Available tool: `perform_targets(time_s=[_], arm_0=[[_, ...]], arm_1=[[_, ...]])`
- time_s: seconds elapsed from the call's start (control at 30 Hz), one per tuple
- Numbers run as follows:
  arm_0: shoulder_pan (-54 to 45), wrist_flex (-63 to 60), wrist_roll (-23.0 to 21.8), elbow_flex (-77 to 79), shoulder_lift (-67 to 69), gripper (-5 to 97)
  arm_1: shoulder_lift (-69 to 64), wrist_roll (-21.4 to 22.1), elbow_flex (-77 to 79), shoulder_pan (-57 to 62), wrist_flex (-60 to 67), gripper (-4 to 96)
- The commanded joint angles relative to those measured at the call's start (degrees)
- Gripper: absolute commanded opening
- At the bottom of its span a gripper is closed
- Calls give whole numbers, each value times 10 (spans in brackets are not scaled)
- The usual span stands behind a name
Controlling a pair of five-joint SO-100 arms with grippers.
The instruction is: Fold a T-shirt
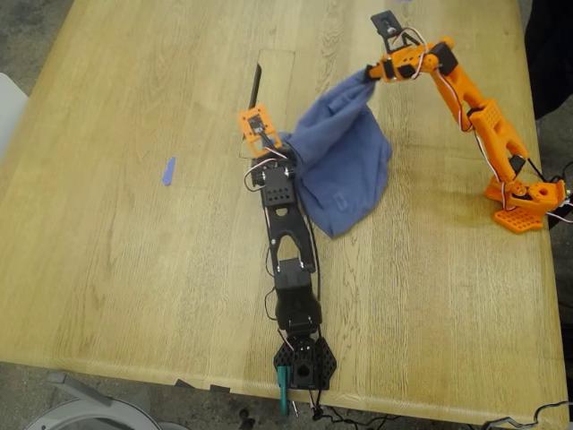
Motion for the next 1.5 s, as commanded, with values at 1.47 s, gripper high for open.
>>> perform_targets(time_s=[1.47], arm_0=[[303,-192,-21,688,389,-1]], arm_1=[[1031,21,1486,-98,-234,1]])
